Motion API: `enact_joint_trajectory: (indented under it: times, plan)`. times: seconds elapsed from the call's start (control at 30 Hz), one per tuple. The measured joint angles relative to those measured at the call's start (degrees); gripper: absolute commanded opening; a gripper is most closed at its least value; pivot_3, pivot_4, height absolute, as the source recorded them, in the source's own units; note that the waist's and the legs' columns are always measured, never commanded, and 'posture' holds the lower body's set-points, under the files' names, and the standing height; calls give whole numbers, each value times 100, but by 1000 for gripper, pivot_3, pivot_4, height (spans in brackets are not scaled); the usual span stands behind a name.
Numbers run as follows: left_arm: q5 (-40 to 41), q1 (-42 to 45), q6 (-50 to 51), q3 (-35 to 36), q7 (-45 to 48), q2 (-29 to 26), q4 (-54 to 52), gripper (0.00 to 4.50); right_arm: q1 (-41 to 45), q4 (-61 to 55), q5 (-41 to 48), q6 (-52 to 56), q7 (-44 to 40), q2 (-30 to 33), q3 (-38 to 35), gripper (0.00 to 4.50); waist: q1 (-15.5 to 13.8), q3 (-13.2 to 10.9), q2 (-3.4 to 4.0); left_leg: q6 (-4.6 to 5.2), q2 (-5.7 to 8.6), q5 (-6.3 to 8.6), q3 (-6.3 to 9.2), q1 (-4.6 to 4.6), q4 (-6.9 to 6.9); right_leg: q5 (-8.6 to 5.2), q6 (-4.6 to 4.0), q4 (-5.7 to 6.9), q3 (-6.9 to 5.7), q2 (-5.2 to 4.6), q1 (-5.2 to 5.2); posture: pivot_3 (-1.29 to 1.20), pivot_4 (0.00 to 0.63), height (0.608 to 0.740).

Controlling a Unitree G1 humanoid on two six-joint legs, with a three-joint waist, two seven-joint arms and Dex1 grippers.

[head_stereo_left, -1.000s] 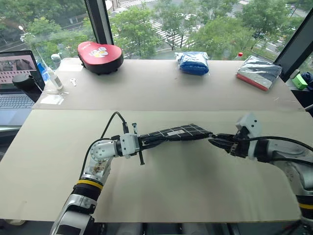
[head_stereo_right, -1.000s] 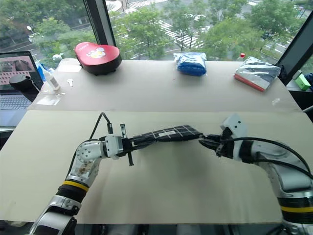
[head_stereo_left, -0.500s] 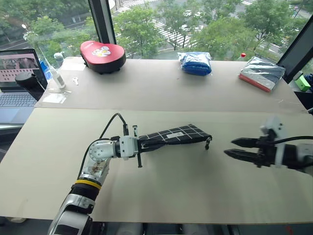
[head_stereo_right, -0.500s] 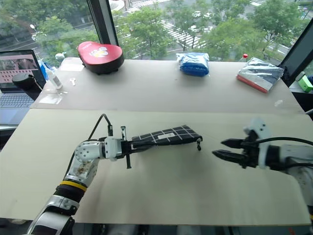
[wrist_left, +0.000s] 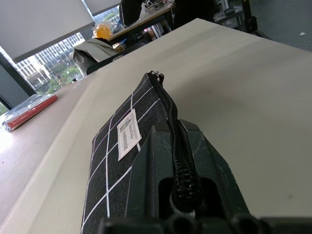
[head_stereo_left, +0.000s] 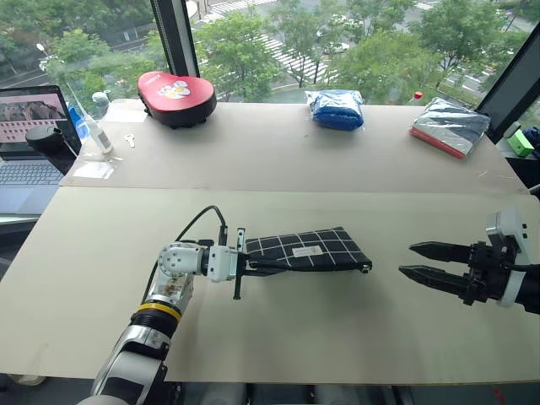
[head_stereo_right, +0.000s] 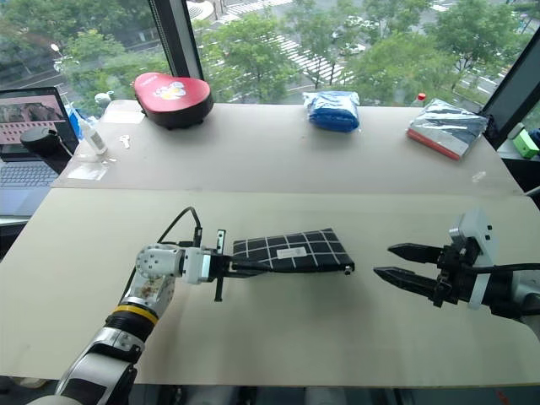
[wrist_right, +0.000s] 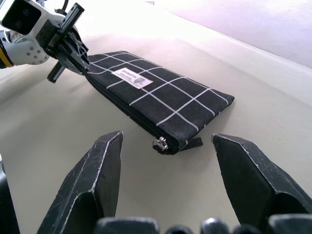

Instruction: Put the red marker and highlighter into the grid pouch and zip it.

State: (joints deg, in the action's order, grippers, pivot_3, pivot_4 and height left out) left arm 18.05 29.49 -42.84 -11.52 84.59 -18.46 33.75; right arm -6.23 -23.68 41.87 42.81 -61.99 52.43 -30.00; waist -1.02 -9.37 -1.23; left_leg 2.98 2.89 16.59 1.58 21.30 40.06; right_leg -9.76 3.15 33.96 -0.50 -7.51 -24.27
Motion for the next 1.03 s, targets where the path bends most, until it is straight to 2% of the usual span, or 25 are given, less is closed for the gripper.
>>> enact_joint_trajectory:
  times: [0.13,0.2,0.3,0.37,0.43,0.47,0.57,0.63,0.83,1.03]
  plan:
    - [19,106,129,22,21,125,224,2350,138,14,-3,-2,182,-84,101,3273,13,0,-1,1,-1,0,0,1,0,0,0,1,-1,0,-2,0,150,740]
    - [18,147,409,103,-206,139,157,3212,179,41,-5,-7,237,-112,239,3273,17,0,-1,1,-1,0,1,0,0,0,0,2,-1,0,-1,0,150,740]
    - [184,34,1573,189,-533,-63,-381,3212,254,181,-16,-30,260,-143,393,3273,30,0,0,3,-2,1,2,0,-1,-1,2,4,0,0,-2,0,150,740]
    - [432,-138,2653,248,-771,-213,-844,3212,303,295,-29,-85,263,-144,458,3273,46,0,1,5,-3,3,1,-1,-1,-2,3,5,1,1,-4,0,150,740]
    - [773,-387,4258,333,-1193,-493,-1403,3212,401,515,-87,-139,264,-144,504,3273,65,1,1,5,-4,3,2,-3,-2,-4,6,7,1,3,-4,0,150,740]
    - [870,-469,4647,379,-1330,-575,-1542,3212,430,571,-113,-150,263,-144,520,3273,69,0,1,5,-4,3,3,-4,-2,-4,6,8,1,4,-5,0,150,740]
    - [1202,-864,6163,782,-2276,-804,-2328,3212,581,891,-262,-288,249,-144,720,3273,83,0,1,4,-6,2,3,-4,-3,-4,6,8,2,6,-8,0,150,740]
    - [1525,-1010,6828,1199,-2837,-832,-2750,3212,649,1021,-305,-356,239,-144,798,3273,64,0,1,2,-6,1,5,-4,-3,-4,6,9,2,5,-8,0,150,740]
    - [1976,-1367,7775,2266,-4060,-1002,-3679,3212,854,1257,-398,-527,225,-243,999,3273,38,0,2,-9,-4,-4,5,-7,-10,-3,3,7,5,5,-8,0,150,740]
    - [2045,-2092,7842,2807,-4382,-1125,-4038,3212,940,1717,-572,-691,119,-263,1153,3273,40,-1,3,-16,-1,-7,2,-11,-19,-2,0,5,12,5,-10,0,150,740]
